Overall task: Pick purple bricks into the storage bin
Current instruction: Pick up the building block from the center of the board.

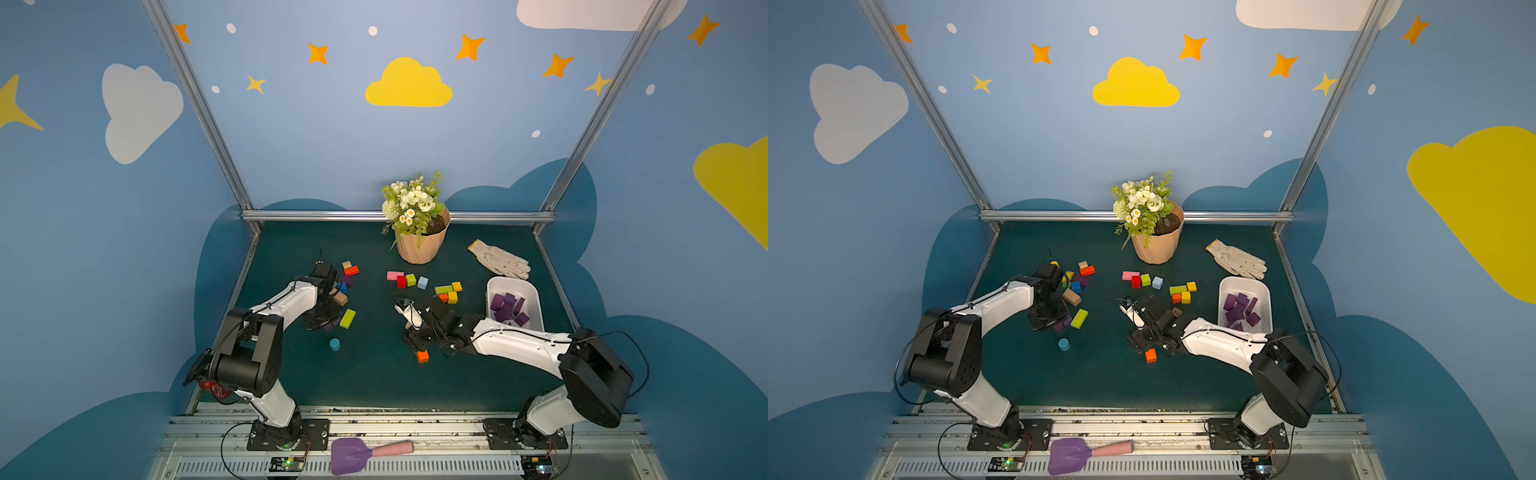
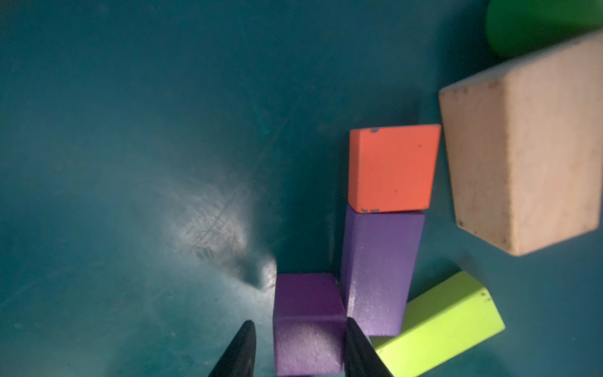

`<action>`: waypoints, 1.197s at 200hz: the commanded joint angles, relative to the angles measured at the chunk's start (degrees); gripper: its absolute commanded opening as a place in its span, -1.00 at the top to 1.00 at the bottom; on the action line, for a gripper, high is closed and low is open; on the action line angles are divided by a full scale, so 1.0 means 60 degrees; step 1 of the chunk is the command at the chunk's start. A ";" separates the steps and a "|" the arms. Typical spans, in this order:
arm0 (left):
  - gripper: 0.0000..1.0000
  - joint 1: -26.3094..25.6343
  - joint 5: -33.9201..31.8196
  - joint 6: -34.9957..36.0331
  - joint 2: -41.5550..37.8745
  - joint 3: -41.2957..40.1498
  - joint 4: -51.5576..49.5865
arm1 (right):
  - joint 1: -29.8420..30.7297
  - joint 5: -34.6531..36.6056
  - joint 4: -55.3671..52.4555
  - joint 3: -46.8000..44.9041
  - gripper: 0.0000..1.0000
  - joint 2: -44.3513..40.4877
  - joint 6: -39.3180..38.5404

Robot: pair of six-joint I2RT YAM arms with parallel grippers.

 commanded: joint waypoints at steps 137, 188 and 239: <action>0.34 0.0208 0.0544 0.0663 -0.0558 0.0052 -0.0526 | 0.0001 -0.0203 0.0315 0.0394 -0.52 0.0124 0.0293; 0.35 0.0208 0.1416 0.0951 -0.1153 0.0195 -0.0712 | -0.0185 -0.0678 0.0764 0.0242 -0.52 -0.0063 0.0583; 0.37 0.0208 0.3589 0.1324 -0.1667 0.0303 -0.0352 | -0.0546 -0.1948 0.2005 -0.0437 -0.52 -0.0578 0.0607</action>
